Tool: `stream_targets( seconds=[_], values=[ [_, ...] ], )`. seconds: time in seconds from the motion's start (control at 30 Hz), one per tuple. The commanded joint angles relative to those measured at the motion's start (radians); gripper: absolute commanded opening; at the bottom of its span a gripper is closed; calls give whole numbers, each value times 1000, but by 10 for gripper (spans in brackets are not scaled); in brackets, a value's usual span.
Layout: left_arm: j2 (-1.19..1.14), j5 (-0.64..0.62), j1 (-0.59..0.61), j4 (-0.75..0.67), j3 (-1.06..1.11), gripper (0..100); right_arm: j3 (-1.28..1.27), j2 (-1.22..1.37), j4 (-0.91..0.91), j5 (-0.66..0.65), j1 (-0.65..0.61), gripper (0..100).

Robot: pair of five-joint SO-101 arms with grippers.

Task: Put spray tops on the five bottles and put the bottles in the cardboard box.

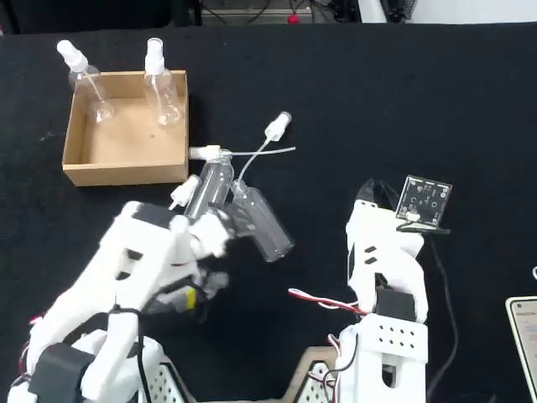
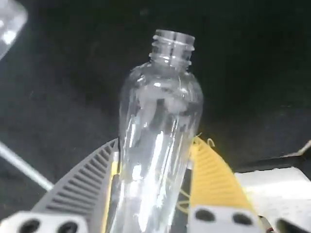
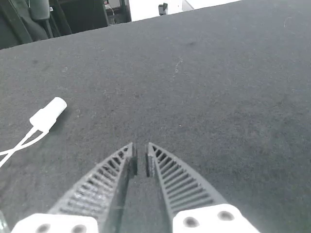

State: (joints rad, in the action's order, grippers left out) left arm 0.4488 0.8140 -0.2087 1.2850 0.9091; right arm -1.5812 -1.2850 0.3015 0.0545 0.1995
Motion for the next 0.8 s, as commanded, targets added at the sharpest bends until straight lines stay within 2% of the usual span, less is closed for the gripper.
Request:
stream_targets(
  seconds=[0.0,0.07,0.23,0.4,0.63,0.77],
  values=[
    [-2,18,84,12,-67,273,33,8,-23,-11,9,42],
    [-2,18,84,15,-85,307,33,8,-23,-11,9,42],
    [-2,21,81,34,-166,297,33,8,-23,-11,9,42],
    [-2,81,-22,74,-157,296,33,8,-23,-11,9,42],
    [-2,77,-73,-143,15,296,33,8,-23,-11,9,42],
    [-2,40,-67,-204,81,296,33,8,-23,-11,9,42]
  ],
)
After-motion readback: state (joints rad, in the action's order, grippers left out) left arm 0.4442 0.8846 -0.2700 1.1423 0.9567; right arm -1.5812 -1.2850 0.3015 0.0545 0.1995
